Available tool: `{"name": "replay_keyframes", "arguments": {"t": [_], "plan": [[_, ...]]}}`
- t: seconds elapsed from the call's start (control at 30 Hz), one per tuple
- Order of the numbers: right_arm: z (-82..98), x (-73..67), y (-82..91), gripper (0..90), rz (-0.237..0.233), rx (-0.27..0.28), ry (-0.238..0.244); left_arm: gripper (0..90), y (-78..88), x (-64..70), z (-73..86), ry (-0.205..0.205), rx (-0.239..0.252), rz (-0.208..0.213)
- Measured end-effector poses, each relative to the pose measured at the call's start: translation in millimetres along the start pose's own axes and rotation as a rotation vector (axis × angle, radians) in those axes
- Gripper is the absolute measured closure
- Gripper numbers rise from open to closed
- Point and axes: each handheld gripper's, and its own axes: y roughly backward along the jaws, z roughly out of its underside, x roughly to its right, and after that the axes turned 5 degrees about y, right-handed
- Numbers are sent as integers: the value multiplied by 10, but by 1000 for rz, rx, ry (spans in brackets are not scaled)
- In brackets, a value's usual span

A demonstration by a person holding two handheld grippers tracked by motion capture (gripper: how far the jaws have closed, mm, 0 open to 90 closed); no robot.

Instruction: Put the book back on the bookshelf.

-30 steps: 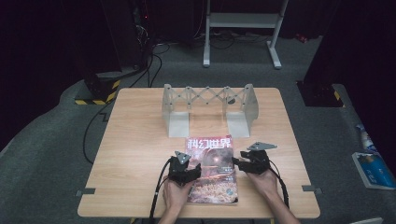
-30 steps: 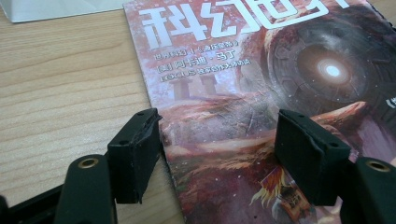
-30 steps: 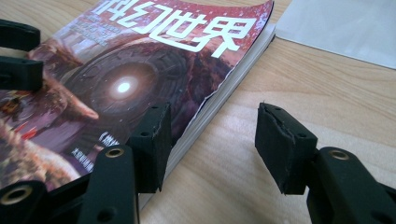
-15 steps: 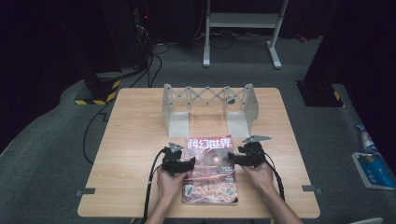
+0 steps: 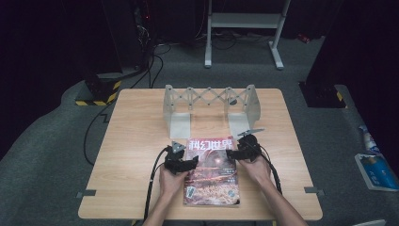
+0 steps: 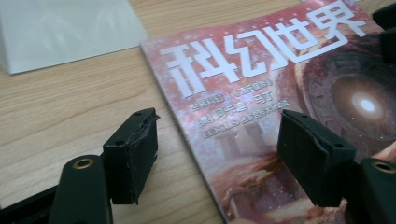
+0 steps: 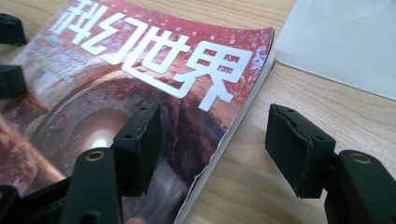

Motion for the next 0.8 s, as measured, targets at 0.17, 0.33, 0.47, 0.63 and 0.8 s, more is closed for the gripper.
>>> {"name": "replay_keyframes", "arguments": {"t": [0.17, 0.33, 0.47, 0.63, 0.8], "plan": [[-11, 2, -55, 345, 9, -17, -30, 279, -46, 49, 41, -25, 40, 8], [-60, -24, -73, 368, -2, -42, -25, 297, -43, 47, 53, -17, 52, 2], [-134, -120, -110, 378, 5, -82, 3, 303, -37, 36, 57, -10, 54, 4], [-142, -114, -103, 413, 5, -87, -30, 309, -39, 54, 63, -11, 58, -10], [-142, -91, -91, 442, -15, -91, -48, 312, -38, 68, 70, -9, 61, -29]]}}
